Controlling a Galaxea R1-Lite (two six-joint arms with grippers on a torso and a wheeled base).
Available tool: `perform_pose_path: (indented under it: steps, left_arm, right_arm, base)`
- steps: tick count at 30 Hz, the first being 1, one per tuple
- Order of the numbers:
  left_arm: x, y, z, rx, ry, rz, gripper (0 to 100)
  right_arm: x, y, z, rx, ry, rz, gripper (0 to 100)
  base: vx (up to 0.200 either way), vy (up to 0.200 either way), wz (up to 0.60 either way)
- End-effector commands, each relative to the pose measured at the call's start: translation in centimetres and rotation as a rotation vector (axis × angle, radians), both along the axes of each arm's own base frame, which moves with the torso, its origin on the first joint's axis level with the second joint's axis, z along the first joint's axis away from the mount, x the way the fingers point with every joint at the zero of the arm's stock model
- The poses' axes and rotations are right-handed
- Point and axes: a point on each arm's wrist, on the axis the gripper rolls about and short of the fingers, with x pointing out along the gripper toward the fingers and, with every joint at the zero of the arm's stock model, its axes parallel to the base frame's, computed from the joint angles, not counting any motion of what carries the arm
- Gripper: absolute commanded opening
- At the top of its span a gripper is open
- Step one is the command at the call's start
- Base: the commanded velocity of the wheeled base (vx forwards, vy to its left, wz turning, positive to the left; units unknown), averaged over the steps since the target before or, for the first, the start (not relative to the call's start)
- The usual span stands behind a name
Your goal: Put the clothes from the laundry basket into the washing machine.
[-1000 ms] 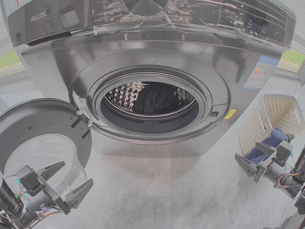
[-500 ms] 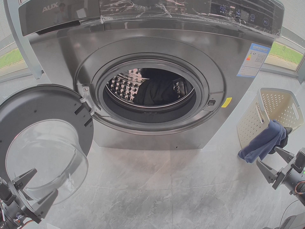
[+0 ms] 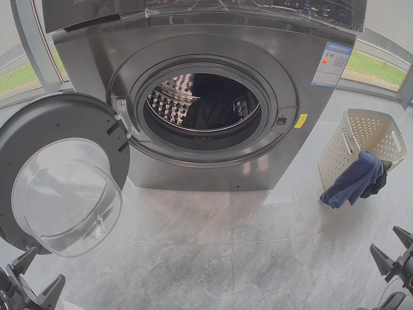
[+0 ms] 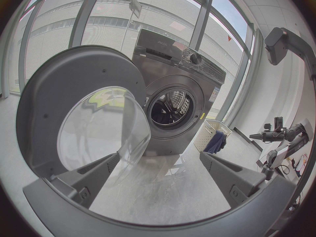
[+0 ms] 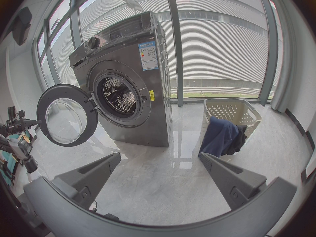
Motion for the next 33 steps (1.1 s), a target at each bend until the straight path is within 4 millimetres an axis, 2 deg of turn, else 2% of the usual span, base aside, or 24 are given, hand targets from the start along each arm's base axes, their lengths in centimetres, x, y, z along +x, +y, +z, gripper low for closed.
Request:
perform_pose_path:
  steps: [1,6,11,17,19,23,24,26,33]
  left_arm:
    - [-1.6,0.3,-1.8,-0.005,-0.043,0.081,100]
    - [-1.6,0.3,-2.3,0.05,-0.012,0.113,100]
    - [-1.6,0.2,-2.6,0.127,0.002,0.187,100]
    - [-2.1,0.0,-3.5,0.143,0.039,0.373,100]
    - [-2.2,0.1,-3.5,0.139,0.017,0.378,100]
    - [-2.3,0.1,-3.4,0.138,-0.007,0.37,100]
    - [-2.3,0.1,-3.4,0.14,-0.007,0.37,100]
    - [-2.3,0.1,-3.4,0.124,-0.005,0.372,100]
    - [-2.3,0.1,-3.4,0.12,-0.005,0.375,100]
  right_arm:
    - [-3.1,-0.9,-1.9,0.024,-0.098,-0.042,100]
    - [-4.2,-1.1,-2.8,0.023,-0.122,-0.08,100]
    - [-4.3,-1.1,-3.2,0.016,-0.1,-0.132,100]
    - [-4.3,-1.4,-3.3,-0.01,-0.098,-0.335,100]
    - [-4.4,-1.2,-3.3,-0.024,-0.101,-0.372,100]
    - [-5.0,-0.7,-3.5,-0.066,-0.167,-0.292,100]
    - [-5.1,-0.6,-3.8,-0.056,-0.17,-0.203,100]
    - [-5.1,-0.6,-4.2,-0.044,-0.112,-0.2,100]
    - [-5.1,-0.6,-4.2,-0.036,-0.119,-0.205,100]
  base:
    - [0.0,0.0,0.0]
    - [0.0,0.0,0.0]
    - [0.0,0.0,0.0]
    - [0.0,0.0,0.0]
    - [0.0,0.0,0.0]
    - [0.0,0.0,0.0]
    - [0.0,0.0,0.0]
    - [0.0,0.0,0.0]
    - [0.0,0.0,0.0]
